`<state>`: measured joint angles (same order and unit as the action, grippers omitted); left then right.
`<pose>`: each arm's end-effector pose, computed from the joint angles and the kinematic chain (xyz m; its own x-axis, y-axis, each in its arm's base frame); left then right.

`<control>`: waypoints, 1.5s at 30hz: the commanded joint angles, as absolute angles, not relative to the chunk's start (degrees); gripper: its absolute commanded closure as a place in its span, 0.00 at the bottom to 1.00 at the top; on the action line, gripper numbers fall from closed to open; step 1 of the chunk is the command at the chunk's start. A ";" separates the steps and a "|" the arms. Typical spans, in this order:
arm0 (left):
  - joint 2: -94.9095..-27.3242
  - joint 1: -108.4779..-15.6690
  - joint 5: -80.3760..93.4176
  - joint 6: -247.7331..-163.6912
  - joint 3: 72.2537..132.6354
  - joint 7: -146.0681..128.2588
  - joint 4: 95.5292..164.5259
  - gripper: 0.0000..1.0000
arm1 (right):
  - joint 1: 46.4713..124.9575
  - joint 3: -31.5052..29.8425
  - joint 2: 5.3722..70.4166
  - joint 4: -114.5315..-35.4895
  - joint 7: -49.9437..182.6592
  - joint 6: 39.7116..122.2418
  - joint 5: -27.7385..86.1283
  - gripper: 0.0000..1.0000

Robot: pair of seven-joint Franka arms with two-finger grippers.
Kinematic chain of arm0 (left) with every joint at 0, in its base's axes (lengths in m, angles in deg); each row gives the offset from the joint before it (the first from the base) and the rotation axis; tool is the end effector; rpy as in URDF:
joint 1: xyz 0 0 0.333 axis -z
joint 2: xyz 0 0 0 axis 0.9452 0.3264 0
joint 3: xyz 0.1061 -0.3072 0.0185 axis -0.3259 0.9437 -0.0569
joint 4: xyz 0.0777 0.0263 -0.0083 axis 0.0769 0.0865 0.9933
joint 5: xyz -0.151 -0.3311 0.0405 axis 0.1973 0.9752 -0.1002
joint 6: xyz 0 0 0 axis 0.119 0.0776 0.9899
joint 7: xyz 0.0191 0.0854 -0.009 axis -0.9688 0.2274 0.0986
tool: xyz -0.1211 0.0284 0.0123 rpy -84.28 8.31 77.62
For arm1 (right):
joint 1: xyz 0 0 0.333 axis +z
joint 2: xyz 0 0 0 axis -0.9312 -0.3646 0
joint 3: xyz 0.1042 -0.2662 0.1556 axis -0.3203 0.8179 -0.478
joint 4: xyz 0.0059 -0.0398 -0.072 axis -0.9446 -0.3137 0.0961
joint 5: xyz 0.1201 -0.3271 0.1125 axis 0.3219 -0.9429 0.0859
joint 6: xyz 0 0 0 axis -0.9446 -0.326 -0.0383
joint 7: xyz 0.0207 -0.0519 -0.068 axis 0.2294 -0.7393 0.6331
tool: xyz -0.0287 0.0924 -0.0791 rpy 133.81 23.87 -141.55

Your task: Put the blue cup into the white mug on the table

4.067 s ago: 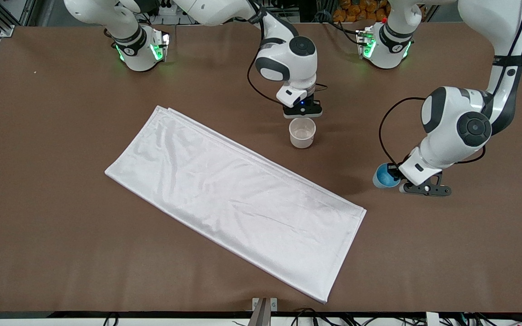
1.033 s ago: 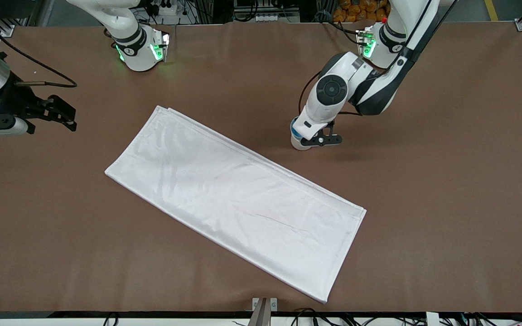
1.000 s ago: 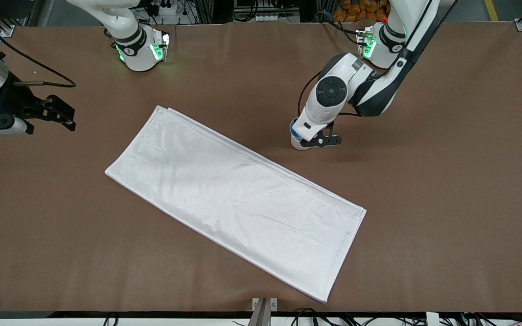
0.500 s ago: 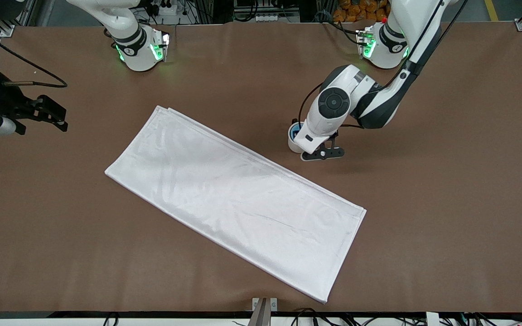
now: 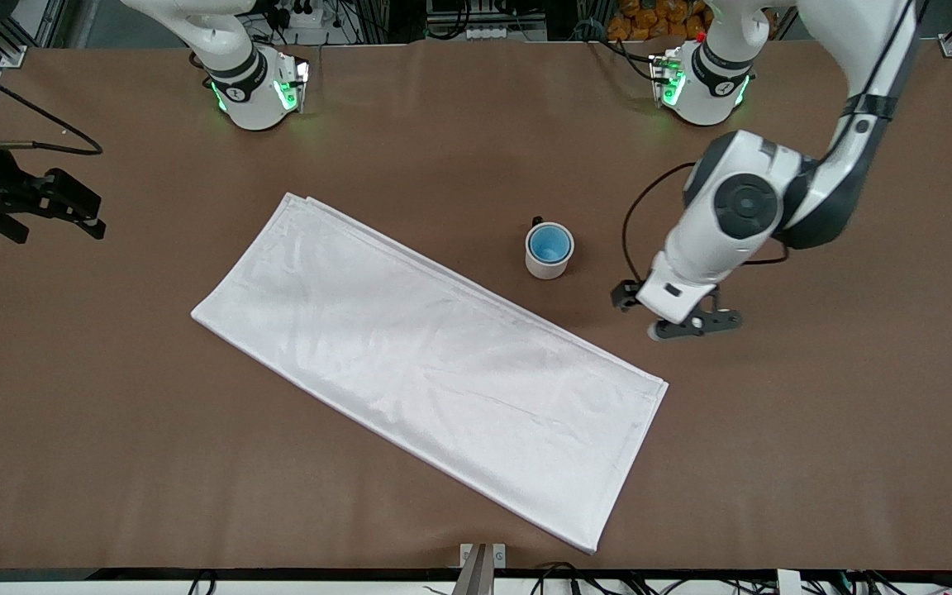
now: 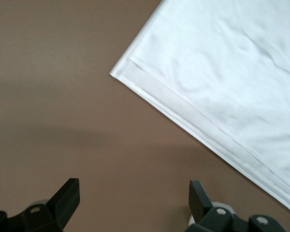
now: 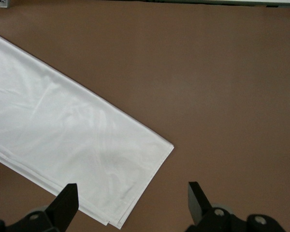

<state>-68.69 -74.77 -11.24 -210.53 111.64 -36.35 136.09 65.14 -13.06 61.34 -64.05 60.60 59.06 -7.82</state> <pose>0.5650 -0.2163 0.3792 0.9929 0.1193 -0.0021 0.1193 -0.9928 0.0141 0.5353 0.0307 0.6381 0.9943 0.0448 0.0964 0.0450 -0.9990 -0.0001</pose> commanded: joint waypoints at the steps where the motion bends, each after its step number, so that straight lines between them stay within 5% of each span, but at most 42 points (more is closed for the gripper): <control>1: -69.60 -77.01 -12.23 -209.57 112.25 -33.22 135.78 0.00 | 65.28 -12.87 62.06 -63.00 60.97 58.17 -6.42 0.00; 16: -71.53 -80.53 -12.23 -207.47 111.46 -24.35 135.34 0.00 | 65.28 -12.96 62.06 -62.56 61.06 57.90 -6.42 0.00; 27: -78.65 -64.63 -5.90 -204.66 88.62 -8.27 137.54 0.00 | 65.28 -13.14 62.06 -62.30 60.71 54.66 -6.42 0.00; 45: -90.95 -68.22 -3.18 -194.37 85.96 -0.52 136.75 0.00 | 65.54 -12.96 62.32 -63.44 60.80 54.21 -6.51 0.00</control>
